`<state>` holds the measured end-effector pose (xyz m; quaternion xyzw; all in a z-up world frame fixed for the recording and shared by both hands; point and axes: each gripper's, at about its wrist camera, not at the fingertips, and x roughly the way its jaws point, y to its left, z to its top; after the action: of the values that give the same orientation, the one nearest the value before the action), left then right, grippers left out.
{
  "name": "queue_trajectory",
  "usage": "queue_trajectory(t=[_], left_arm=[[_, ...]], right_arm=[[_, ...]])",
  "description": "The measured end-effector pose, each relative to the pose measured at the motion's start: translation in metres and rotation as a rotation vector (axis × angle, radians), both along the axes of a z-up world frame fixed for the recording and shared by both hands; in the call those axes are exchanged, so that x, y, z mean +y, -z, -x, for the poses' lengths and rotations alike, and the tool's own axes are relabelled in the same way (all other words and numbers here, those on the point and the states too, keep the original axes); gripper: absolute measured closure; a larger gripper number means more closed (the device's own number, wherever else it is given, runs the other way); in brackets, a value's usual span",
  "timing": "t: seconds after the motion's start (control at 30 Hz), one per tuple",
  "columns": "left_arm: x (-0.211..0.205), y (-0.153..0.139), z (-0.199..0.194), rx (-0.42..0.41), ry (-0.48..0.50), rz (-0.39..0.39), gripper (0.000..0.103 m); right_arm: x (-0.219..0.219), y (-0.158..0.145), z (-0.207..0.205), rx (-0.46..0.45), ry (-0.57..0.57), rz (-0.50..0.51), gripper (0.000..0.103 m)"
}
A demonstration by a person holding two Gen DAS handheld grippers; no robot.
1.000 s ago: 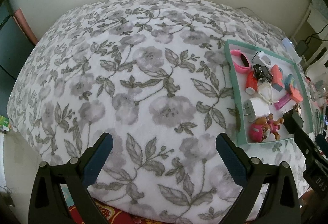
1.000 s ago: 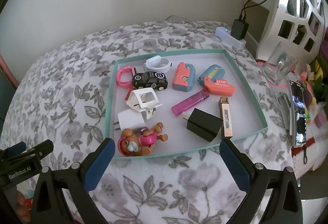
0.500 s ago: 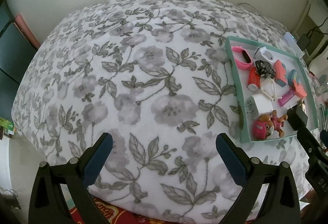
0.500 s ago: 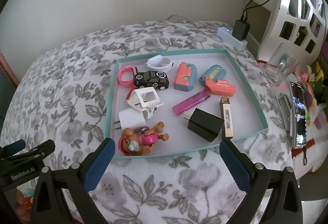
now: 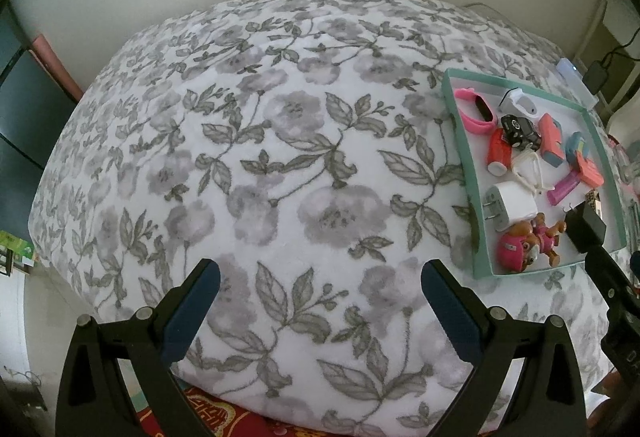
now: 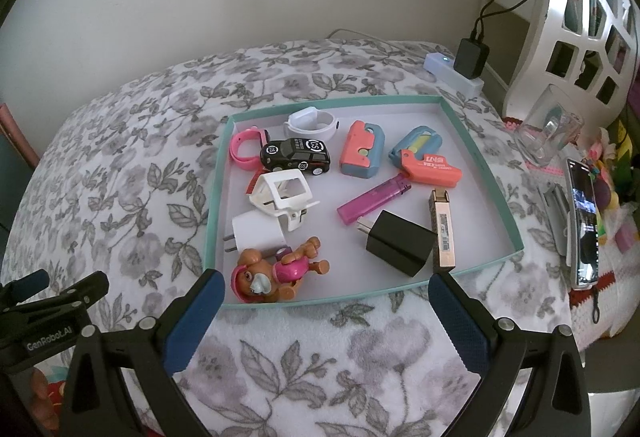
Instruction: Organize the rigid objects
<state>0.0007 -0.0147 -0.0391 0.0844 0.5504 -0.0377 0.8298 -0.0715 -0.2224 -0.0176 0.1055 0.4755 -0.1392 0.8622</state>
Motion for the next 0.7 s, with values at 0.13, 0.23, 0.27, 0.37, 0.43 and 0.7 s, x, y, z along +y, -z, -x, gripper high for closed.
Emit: queue_trajectory(t=[0.13,0.23,0.27,0.37,0.43,0.7], left_arm=[[-0.0001,0.0002,-0.0001,0.002,0.000,0.000,0.002],[0.0006,0.0000,-0.0002,0.003,-0.003,0.003,0.002],[0.0003,0.0000,-0.0001,0.002,-0.002,0.002,0.002],[0.0003,-0.0002,0.0001,0.000,-0.004,0.002,0.002],[0.0002,-0.0007,0.0002,-0.002,-0.005,0.003,0.002],[-0.0018,-0.0032,0.0016,-0.018,-0.012,0.001,0.002]], right_arm=[[-0.0001,0.0000,0.0002,0.001,0.000,0.000,0.000],[0.0000,-0.0001,0.0002,0.001,0.000,0.000,0.000],[0.0000,-0.0001,0.0007,0.001,-0.001,0.000,0.000],[0.0002,0.0000,0.0004,0.002,0.001,0.000,0.000],[0.0003,0.0003,0.0003,0.003,0.000,-0.001,0.000],[-0.0008,0.0024,0.0003,0.009,-0.011,0.000,0.000]])
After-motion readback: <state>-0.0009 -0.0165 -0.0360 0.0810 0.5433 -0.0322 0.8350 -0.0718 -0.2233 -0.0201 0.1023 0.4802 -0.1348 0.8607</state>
